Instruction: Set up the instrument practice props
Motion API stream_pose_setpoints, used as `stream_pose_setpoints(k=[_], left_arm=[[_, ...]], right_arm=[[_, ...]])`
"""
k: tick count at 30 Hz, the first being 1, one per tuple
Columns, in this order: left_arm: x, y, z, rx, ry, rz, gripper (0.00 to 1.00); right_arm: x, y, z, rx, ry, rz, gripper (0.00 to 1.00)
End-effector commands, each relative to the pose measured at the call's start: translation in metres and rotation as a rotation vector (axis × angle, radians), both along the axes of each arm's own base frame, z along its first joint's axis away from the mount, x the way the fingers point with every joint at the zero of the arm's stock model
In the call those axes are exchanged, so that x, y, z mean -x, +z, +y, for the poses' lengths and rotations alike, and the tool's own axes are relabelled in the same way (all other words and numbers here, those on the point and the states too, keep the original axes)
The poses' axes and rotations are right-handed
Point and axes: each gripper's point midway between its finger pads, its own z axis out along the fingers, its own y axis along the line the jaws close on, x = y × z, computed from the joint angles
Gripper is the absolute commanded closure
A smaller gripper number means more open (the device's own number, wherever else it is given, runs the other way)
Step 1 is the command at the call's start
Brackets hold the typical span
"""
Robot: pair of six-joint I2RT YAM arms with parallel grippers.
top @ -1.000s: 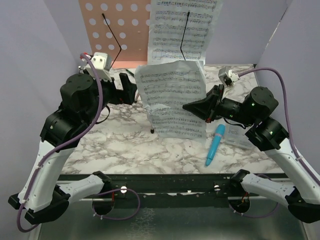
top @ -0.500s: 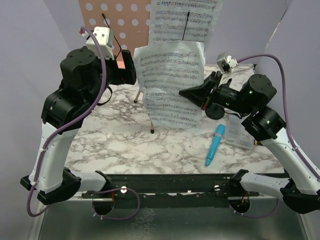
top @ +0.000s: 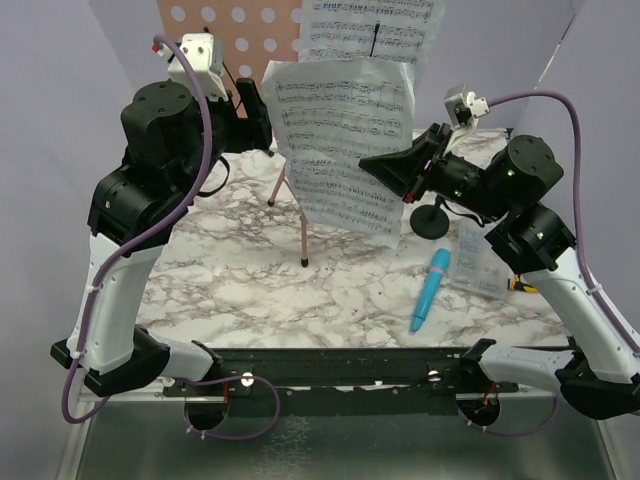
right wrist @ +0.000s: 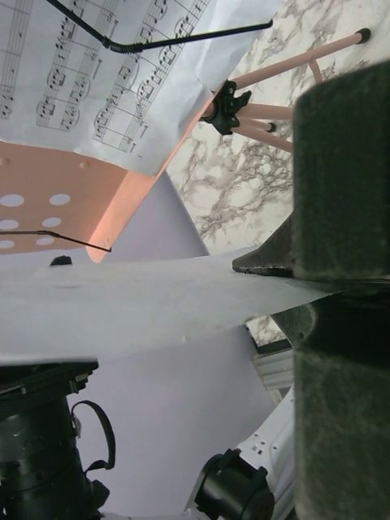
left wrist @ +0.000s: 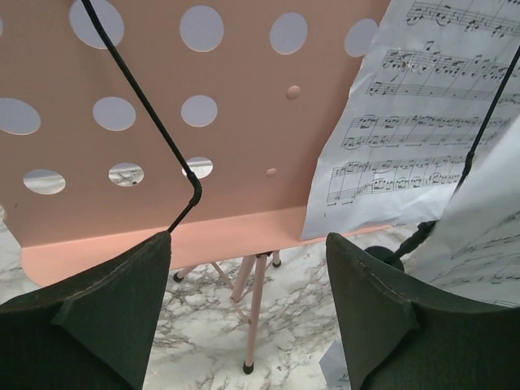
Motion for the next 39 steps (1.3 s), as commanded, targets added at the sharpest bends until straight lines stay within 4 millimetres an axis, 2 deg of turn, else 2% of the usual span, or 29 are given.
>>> stream_pose_setpoints(k=[1,4,12,19,22,26,31,39], left_arm=[[0.001,0.019,0.015,0.053,0.079,-0.046,0.24],[0.001,0.02,0.017,0.05,0.091,-0.044,0.25],[-0.01,0.008,0.013,0.03,0.081,0.005,0.24],[-0.029,0.008,0.031,0.1,0.056,0.018,0.24],[-0.037,0.003,0.033,0.134,0.013,0.026,0.25],[-0.039,-0.001,0.027,0.164,-0.068,0.03,0.3],[-0.036,0.009,0.021,0.211,-0.132,-0.009,0.32],[-0.044,0.013,0.015,0.257,-0.167,-0.021,0.42]], right_arm=[[-0.01,0.017,-0.003,-0.037,-0.055,-0.01,0.99],[-0.011,0.021,-0.001,-0.037,-0.054,-0.013,0.99],[-0.01,0.024,0.001,-0.035,-0.041,-0.018,1.0],[-0.01,0.026,0.0,-0.037,-0.043,-0.021,1.0],[-0.01,0.028,0.0,-0.039,-0.045,-0.024,1.0],[-0.011,0.029,0.0,-0.037,-0.051,-0.027,0.99],[-0.015,0.035,0.001,-0.042,-0.058,-0.037,0.99],[-0.025,0.061,0.005,-0.08,-0.08,-0.091,0.99]])
